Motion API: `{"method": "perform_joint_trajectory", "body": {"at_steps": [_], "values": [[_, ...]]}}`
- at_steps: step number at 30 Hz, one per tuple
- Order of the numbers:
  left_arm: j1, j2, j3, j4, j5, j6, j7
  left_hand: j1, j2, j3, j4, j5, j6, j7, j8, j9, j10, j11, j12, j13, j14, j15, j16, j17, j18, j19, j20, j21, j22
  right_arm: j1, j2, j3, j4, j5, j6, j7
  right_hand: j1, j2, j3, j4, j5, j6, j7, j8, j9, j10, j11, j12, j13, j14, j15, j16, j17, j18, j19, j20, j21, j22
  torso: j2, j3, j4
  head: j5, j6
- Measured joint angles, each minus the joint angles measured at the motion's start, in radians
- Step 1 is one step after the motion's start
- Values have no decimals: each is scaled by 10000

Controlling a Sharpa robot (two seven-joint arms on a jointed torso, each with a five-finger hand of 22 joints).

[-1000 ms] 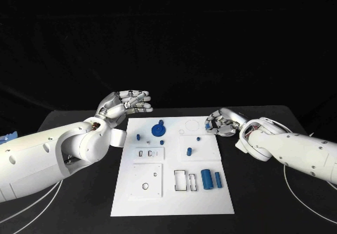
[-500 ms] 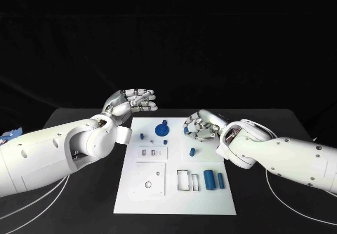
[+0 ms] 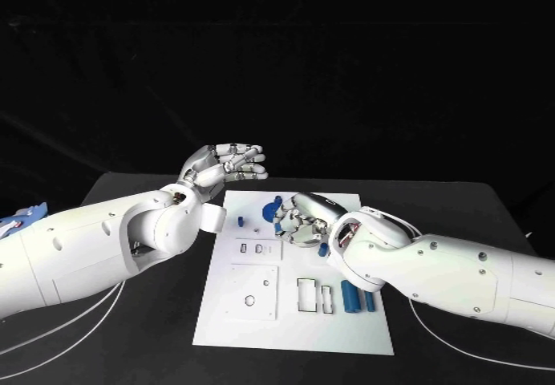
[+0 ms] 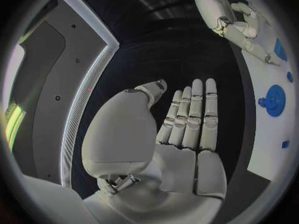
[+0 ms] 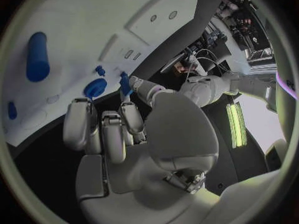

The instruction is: Assemble the parts on the task board

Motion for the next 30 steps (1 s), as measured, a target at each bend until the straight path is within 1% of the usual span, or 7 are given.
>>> {"method": "perform_joint_trajectory", "body": {"at_steps": [8, 13, 17, 18, 25, 26, 30], "values": [[2, 117, 0, -6, 0, -6, -9, 0, 0, 0, 0, 0, 0, 0, 0, 12, 0, 0, 0, 4, 0, 0, 0, 9, -1, 0, 0, 0, 0, -259, 545, -89, -365, -372, 12, -321, -91, -40, -27, 27, 49, -9, 3, 7, 0, 0, 0, -18, -16, 0, 0, -4, -1, 1, 0, 0, -18, -12, 12, 7, 28, 68, -49], [2, 143, 0, -10, 0, -9, -14, 0, 0, 0, 0, 0, 0, 0, 0, 11, 0, 0, 0, 9, 0, 0, 0, 9, 0, 0, 0, 0, 0, -405, 721, -110, -506, -527, 34, -479, -143, -92, -54, 53, 49, -12, -1, 19, 2, 0, 0, -18, -17, -19, -18, -4, -1, 1, -1, 0, -60, -19, 22, 18, 5, 198, -96], [2, 155, 0, -11, -1, -9, -18, 0, 0, 0, 0, 0, 0, 0, 0, 11, 0, 0, 0, 8, 0, 0, 0, 8, -1, 0, 0, 0, 0, -463, 805, -125, -557, -596, 55, -548, -170, -120, -70, 69, 49, -23, -12, 20, 3, 0, 0, -18, -17, -35, -35, -4, -2, 1, -1, 0, -60, -21, 21, 25, -8, 246, -124], [2, 158, 0, -11, -1, -9, -19, 0, 0, 0, 0, 0, 0, 0, 0, 11, 0, 0, 0, 8, 0, 0, 0, 9, 0, 0, 0, 0, 1, -471, 825, -129, -563, -612, 63, -563, -183, -134, -82, 81, 49, -23, -13, 186, 5, 0, 0, -18, -17, -35, -35, -4, -2, 1, -1, 0, -60, -21, 18, 24, -8, 251, -128], [4, 162, 1, -12, -1, -10, -25, 0, 0, 0, 0, 0, 0, 0, 0, 10, 0, 0, 0, 8, 0, 0, 0, 8, 0, 0, 0, 0, 1, -491, 901, -158, -619, -723, 140, -650, -183, -135, -82, 81, 47, -24, -14, 187, 5, 0, 0, -18, -17, -35, -34, -4, -3, 1, -1, 1, -60, -21, 12, 20, -4, 276, -166], [4, 162, 1, -12, -1, -10, -26, 0, 0, 0, 0, 0, 0, 0, 0, 10, 0, 0, 0, 7, 0, 0, 0, 8, -1, 0, 0, 0, 1, -492, 909, -164, -634, -736, 151, -663, -233, -186, -83, 81, 47, -24, -14, 193, 5, 0, -1, -18, -17, -35, -35, -4, -3, 1, -1, 0, -60, -35, 12, 20, -3, 279, -170], [4, 162, 1, -12, -1, -10, -29, 0, 0, 0, 0, 0, 0, 0, 0, 10, 0, 0, 0, 7, 0, 0, 0, 7, -1, 0, 0, 0, 1, -507, 949, -189, -695, -764, 171, -686, -233, -186, -83, 80, 47, -24, -15, 271, 6, 0, -1, -18, -28, -35, -34, -5, -3, 1, -1, 0, -98, -46, 12, 20, -3, 286, -183]]}}
